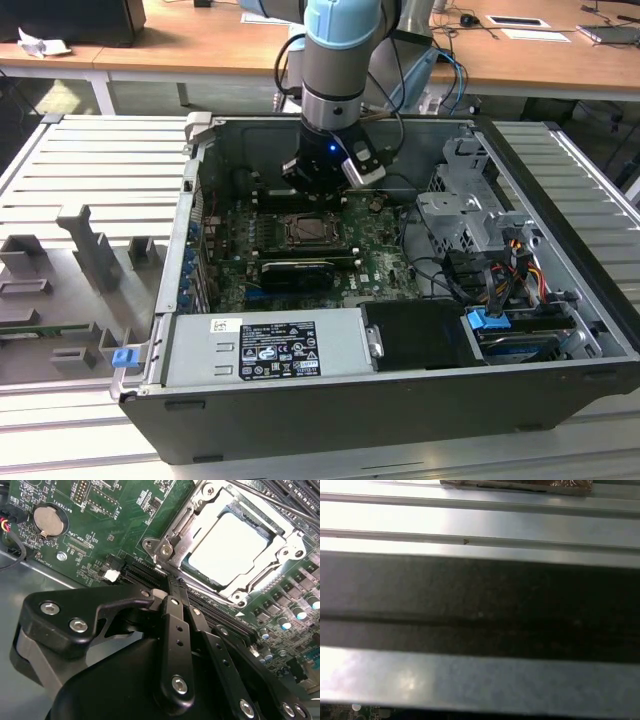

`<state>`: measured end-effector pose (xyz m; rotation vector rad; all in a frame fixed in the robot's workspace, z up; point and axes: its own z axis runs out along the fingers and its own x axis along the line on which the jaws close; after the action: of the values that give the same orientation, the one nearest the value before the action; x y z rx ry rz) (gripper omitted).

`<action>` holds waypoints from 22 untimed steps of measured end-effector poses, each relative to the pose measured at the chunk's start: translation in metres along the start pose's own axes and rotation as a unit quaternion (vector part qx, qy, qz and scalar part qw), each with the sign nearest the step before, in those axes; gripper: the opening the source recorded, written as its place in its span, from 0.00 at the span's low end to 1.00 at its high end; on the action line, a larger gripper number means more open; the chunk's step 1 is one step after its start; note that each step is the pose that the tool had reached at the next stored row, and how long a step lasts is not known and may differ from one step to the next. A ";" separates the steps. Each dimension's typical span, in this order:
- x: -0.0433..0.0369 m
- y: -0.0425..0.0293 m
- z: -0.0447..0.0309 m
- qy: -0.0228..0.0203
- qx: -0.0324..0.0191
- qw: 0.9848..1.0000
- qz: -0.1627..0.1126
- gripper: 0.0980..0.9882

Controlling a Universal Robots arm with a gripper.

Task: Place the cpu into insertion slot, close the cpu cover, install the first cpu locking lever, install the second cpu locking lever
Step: 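Install the first cpu locking lever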

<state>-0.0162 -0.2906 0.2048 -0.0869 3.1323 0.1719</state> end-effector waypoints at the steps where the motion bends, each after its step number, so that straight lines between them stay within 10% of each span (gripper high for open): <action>1: -0.0001 0.0000 0.0003 0.000 0.000 1.000 0.000 0.01; 8: -0.0003 -0.0002 0.0011 0.001 0.009 1.000 0.000 0.01; 22: -0.0005 0.0006 -0.0058 0.000 0.008 1.000 0.000 0.01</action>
<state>-0.0158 -0.2905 0.2107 -0.0871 3.1340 0.1465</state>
